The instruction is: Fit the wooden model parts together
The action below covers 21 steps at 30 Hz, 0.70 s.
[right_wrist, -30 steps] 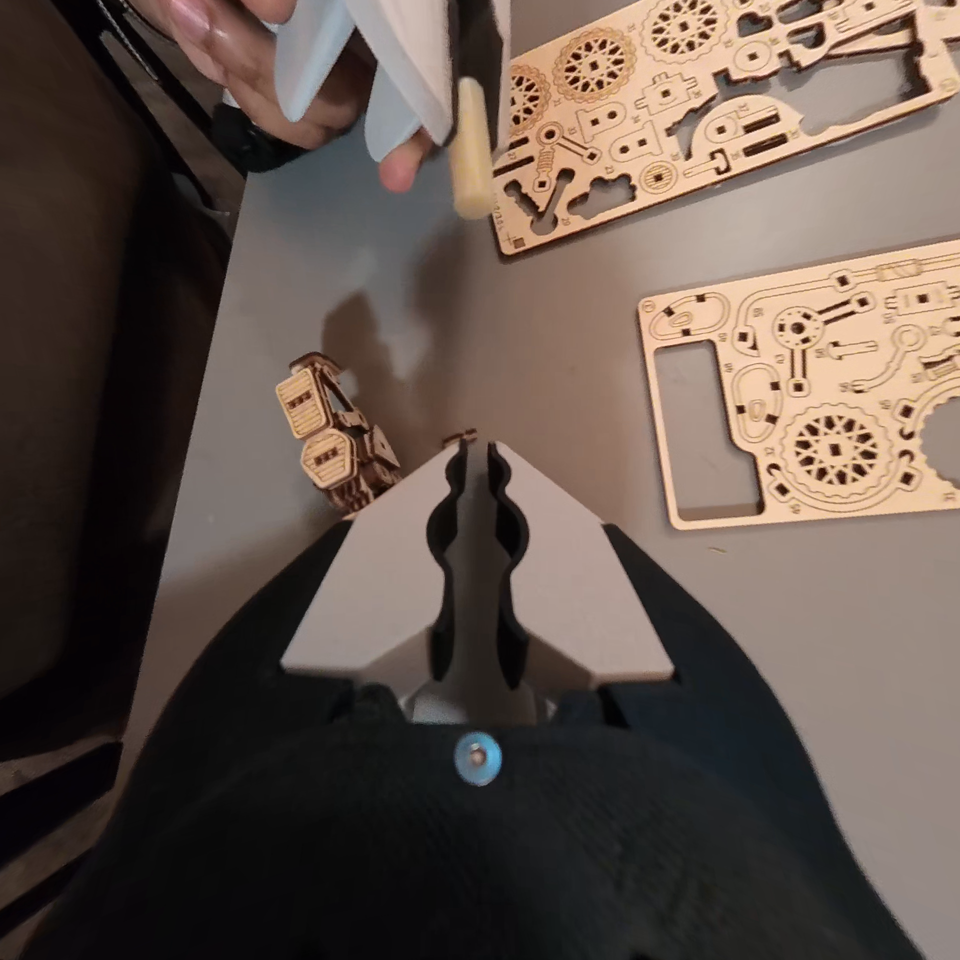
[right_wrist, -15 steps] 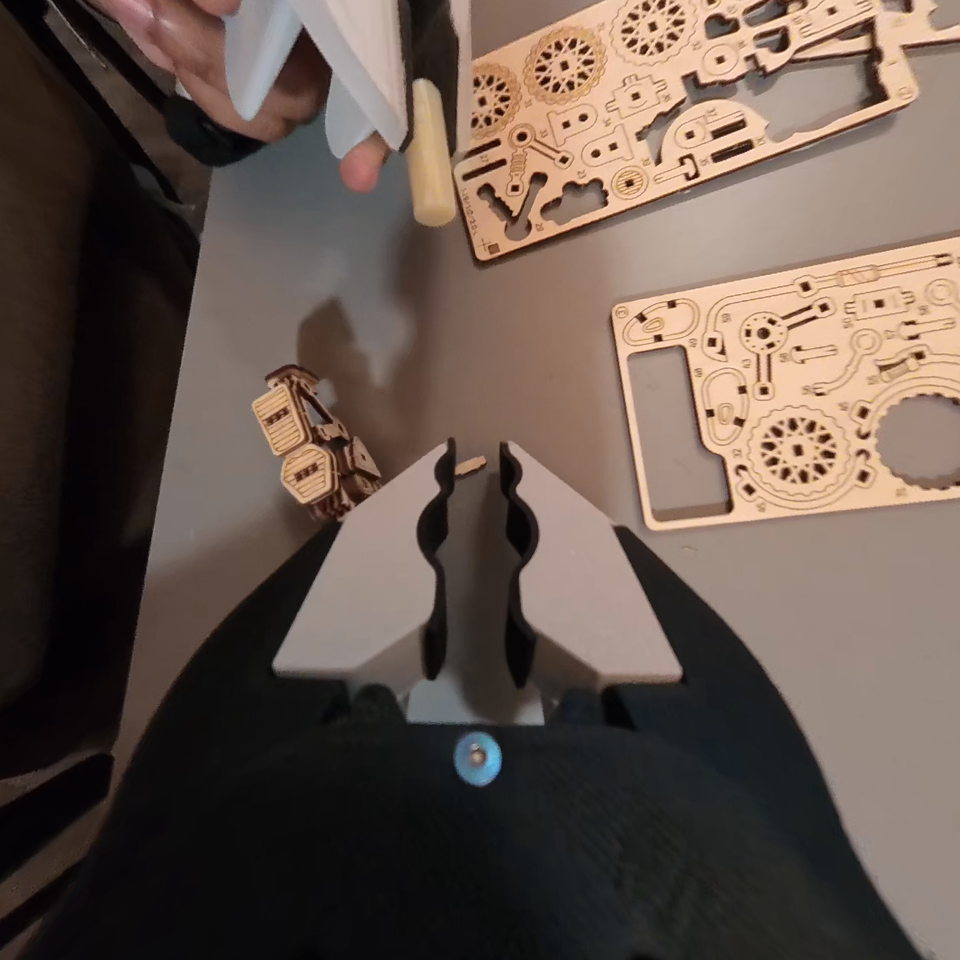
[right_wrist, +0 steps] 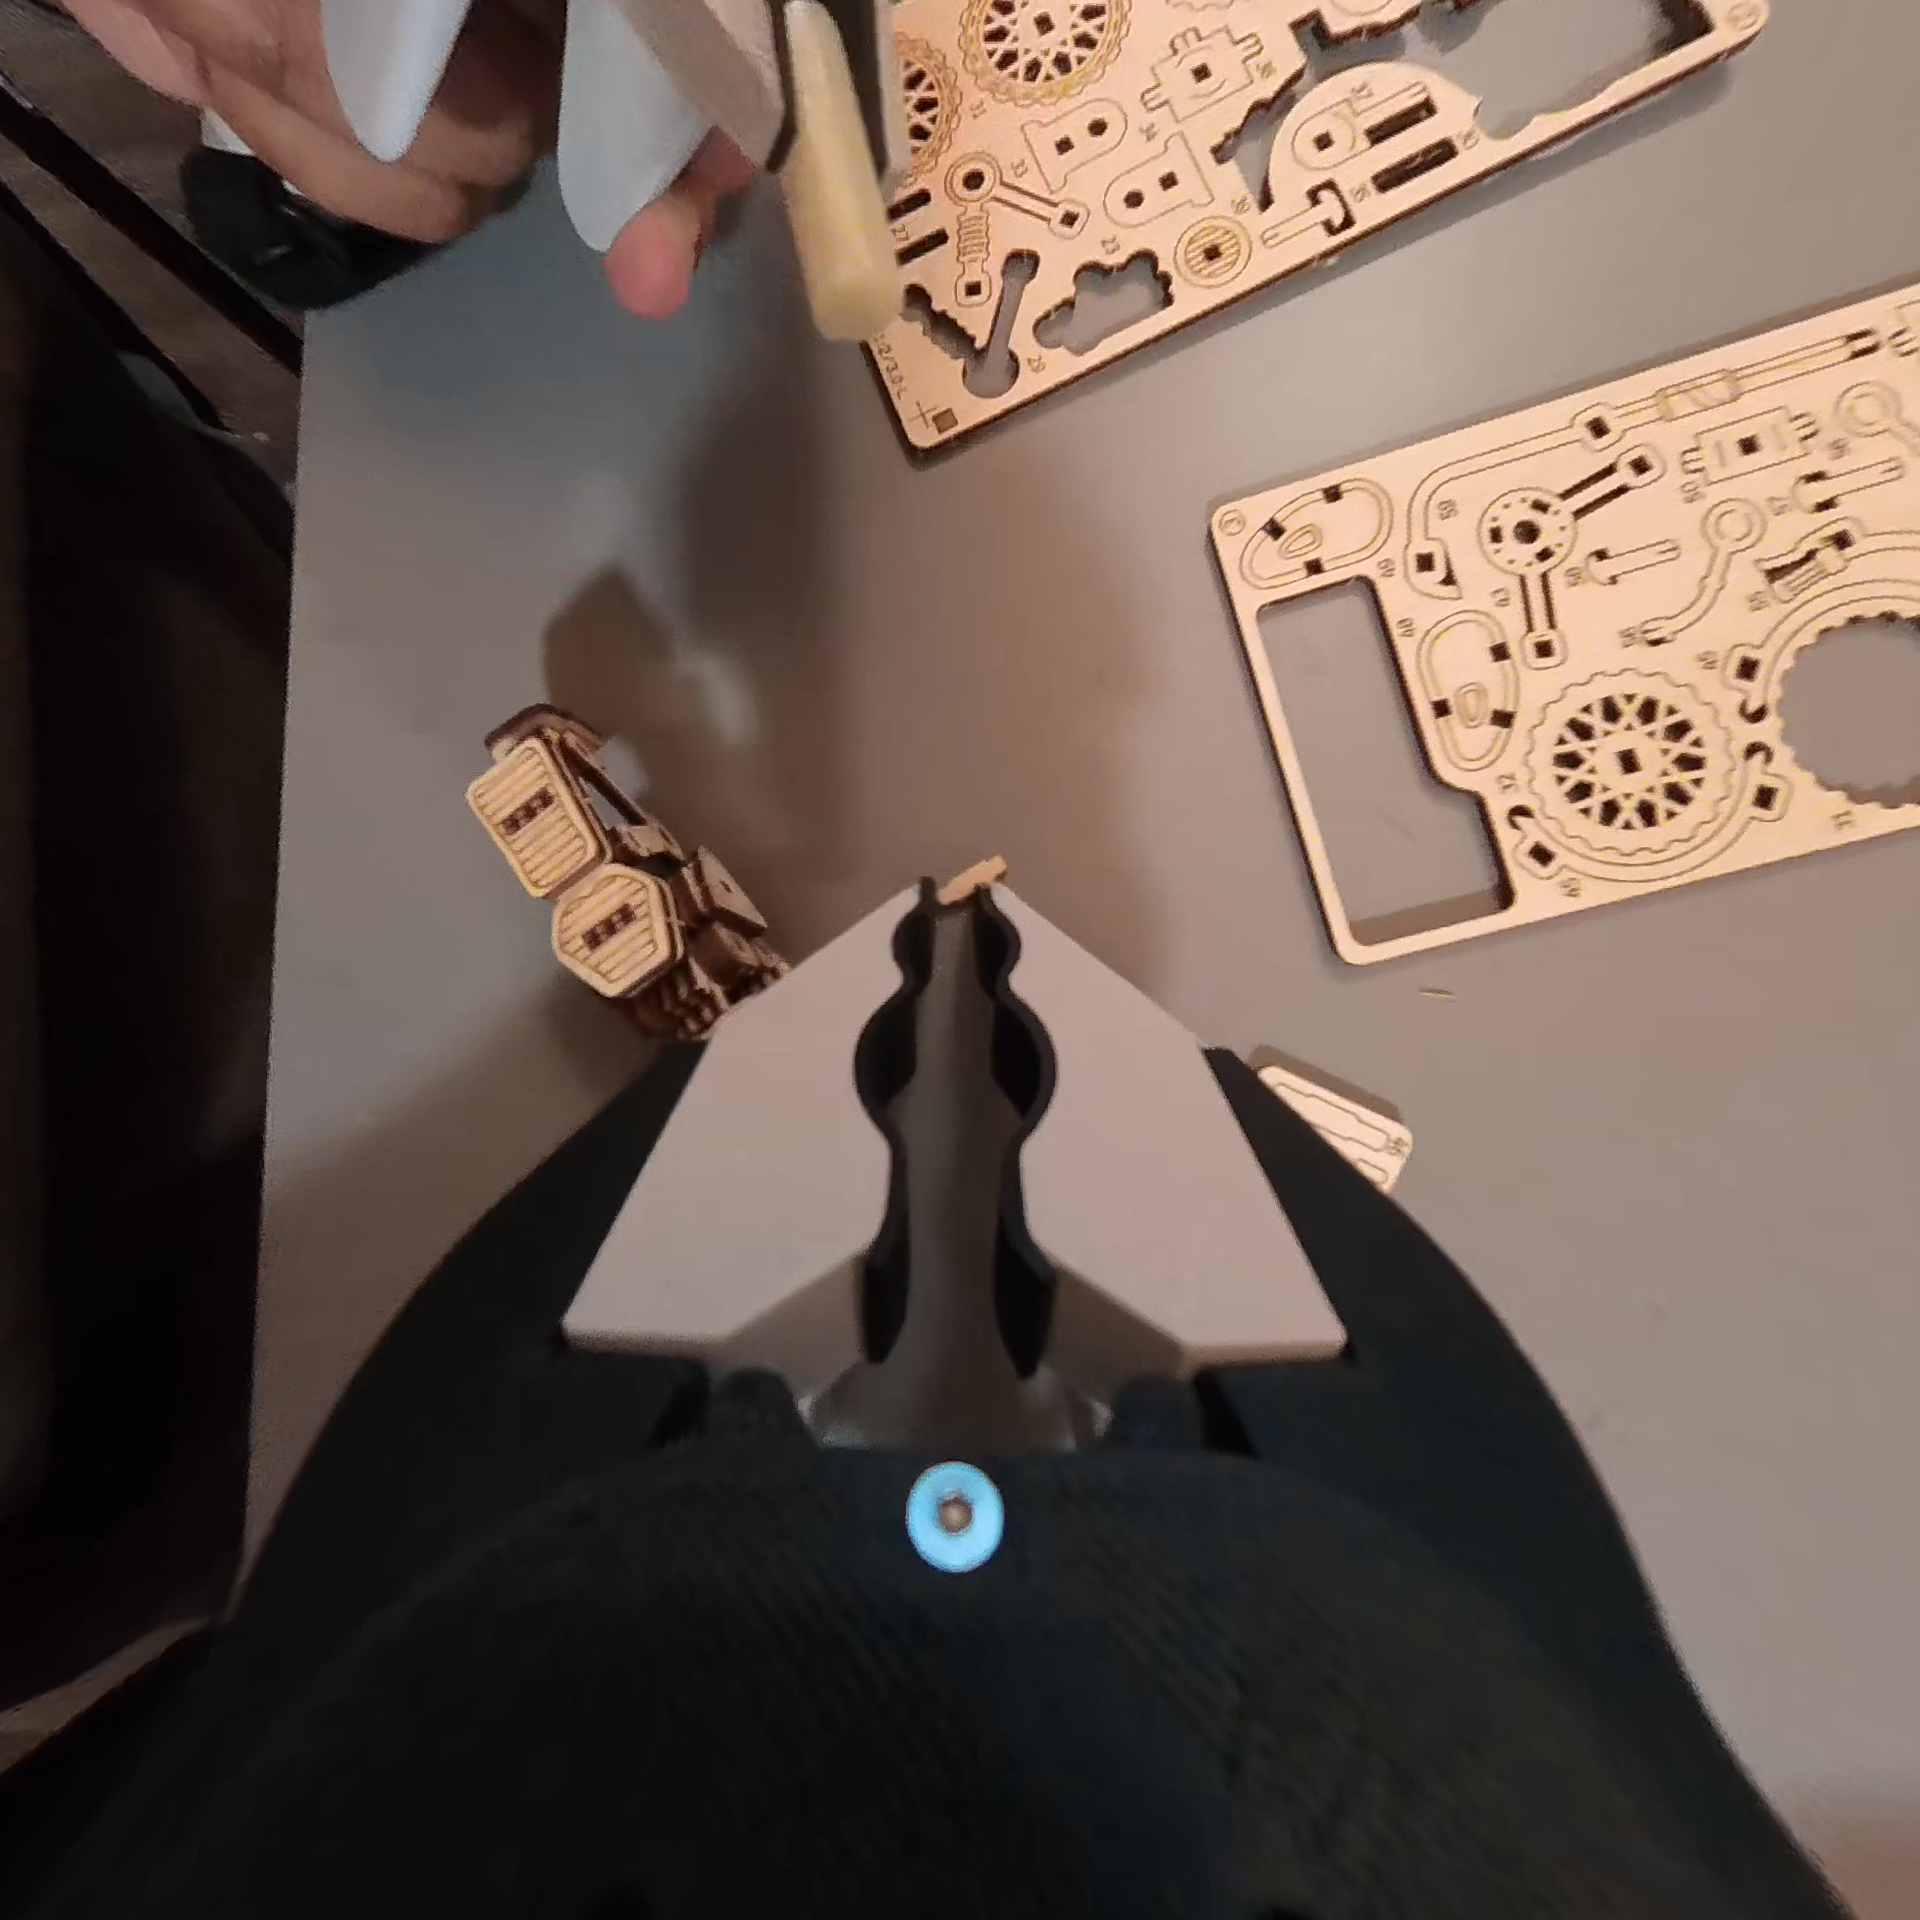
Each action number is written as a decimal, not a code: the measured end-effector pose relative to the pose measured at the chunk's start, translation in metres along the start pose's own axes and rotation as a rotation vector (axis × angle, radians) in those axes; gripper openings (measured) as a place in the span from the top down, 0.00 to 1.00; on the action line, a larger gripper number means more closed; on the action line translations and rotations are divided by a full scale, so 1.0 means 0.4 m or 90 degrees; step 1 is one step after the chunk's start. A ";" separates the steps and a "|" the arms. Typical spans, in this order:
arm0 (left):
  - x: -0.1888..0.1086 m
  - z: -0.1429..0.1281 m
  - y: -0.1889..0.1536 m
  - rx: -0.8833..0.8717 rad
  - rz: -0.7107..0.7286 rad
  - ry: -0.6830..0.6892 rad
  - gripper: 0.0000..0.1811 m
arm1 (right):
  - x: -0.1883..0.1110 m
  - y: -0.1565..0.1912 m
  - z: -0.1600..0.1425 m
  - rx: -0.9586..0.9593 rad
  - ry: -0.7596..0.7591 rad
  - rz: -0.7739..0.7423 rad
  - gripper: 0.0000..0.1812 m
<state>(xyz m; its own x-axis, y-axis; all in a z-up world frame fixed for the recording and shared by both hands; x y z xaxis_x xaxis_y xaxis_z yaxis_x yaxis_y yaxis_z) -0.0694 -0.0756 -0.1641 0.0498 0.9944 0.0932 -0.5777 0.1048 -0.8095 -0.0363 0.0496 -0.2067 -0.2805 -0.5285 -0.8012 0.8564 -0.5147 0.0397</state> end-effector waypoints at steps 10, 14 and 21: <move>0.001 -0.001 -0.002 0.003 0.001 0.001 0.96 | -0.013 -0.028 -0.001 0.032 -0.032 -0.044 0.96; 0.002 -0.002 -0.002 0.002 0.000 0.003 0.96 | -0.003 -0.023 -0.002 0.031 -0.021 -0.047 0.95; 0.000 0.000 -0.002 0.003 0.003 0.000 0.96 | 0.002 -0.032 0.004 0.031 -0.047 -0.070 0.99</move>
<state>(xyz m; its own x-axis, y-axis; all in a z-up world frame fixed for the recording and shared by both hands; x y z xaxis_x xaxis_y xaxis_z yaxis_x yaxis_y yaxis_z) -0.0690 -0.0757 -0.1636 0.0475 0.9948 0.0898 -0.5822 0.1007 -0.8068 -0.0481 0.0547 -0.2069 -0.4049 -0.5146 -0.7558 0.7973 -0.6034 -0.0163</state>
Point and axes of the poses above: each gripper's, where its closed fingertips meet, x out along the fingers, z out of its top, y = z × x across the jaws, the point moved 5 cm from there along -x, back along the fingers, and after that the axes turned 6 degrees about -z, right-handed, at the moved point
